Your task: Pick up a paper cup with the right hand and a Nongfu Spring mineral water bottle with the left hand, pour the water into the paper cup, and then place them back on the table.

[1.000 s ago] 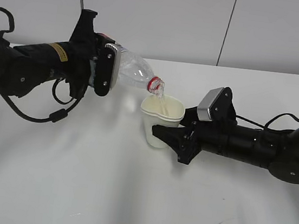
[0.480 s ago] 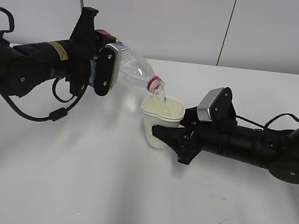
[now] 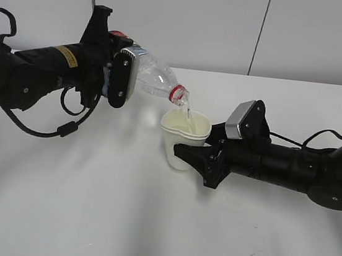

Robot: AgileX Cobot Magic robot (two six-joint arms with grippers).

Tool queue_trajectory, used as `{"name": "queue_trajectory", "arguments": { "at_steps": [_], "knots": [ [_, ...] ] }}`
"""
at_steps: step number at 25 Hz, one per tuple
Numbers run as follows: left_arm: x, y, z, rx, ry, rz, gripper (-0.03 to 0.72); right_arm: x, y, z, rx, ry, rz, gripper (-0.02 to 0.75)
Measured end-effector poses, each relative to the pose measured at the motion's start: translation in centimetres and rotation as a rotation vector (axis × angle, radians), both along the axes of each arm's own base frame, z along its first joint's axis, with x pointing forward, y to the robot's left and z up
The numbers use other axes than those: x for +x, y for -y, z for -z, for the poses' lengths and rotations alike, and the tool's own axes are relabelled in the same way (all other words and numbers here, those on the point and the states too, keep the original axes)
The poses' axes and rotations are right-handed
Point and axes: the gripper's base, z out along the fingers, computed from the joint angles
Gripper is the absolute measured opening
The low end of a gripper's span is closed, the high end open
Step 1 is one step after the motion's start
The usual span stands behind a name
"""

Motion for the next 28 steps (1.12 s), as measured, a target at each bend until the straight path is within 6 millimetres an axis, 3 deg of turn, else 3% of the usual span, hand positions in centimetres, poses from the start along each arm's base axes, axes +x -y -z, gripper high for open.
{"name": "queue_trajectory", "arguments": {
  "at_steps": [20,23,28],
  "knots": [
    [0.0,-0.1,0.0,-0.027,-0.011,-0.016,0.335,0.1,0.1,0.0,0.004,-0.003,0.019,0.452],
    [-0.1,-0.2,0.2,-0.167,-0.087,-0.092,0.335,0.2,0.1,-0.2,0.019,0.004,0.030,0.452],
    [-1.0,-0.2,1.2,-0.586,-0.288,-0.276,0.335,0.4,0.2,-0.3,0.017,0.026,0.050,0.452]
  ]
}}
